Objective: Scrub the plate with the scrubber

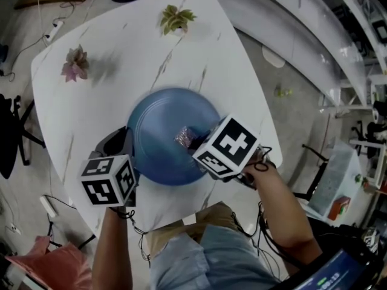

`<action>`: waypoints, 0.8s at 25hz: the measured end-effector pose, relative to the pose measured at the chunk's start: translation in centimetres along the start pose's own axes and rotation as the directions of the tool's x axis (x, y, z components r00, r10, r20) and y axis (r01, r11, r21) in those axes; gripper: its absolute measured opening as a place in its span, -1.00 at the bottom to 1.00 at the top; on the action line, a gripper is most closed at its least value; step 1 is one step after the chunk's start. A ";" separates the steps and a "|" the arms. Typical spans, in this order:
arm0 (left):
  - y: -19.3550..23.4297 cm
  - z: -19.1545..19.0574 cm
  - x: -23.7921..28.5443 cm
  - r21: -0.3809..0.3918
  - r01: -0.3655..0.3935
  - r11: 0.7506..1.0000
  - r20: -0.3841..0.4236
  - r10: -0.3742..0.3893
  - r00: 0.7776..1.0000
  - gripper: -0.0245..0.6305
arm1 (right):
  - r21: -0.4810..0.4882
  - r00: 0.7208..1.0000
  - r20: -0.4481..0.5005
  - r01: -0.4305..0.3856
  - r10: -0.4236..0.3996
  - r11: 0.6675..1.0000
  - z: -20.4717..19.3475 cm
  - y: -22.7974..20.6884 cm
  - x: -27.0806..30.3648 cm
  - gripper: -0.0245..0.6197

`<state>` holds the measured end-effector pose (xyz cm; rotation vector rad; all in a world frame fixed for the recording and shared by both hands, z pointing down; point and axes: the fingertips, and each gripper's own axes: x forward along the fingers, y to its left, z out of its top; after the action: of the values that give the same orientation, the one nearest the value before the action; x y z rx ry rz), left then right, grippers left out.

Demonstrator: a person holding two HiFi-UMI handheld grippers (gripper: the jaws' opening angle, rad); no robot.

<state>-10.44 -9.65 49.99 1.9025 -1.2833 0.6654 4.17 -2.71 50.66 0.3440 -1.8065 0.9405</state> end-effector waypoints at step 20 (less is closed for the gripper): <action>-0.4 0.0 0.3 -0.031 0.017 0.999 0.007 -0.017 1.000 -0.87 | -0.092 1.000 -0.002 0.026 -0.026 0.995 7.4 -3.4 -0.3 -0.80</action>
<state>-9.98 -9.76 50.09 1.8905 -1.2735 0.6273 1.52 -10.39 50.67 0.3074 -1.8314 0.8370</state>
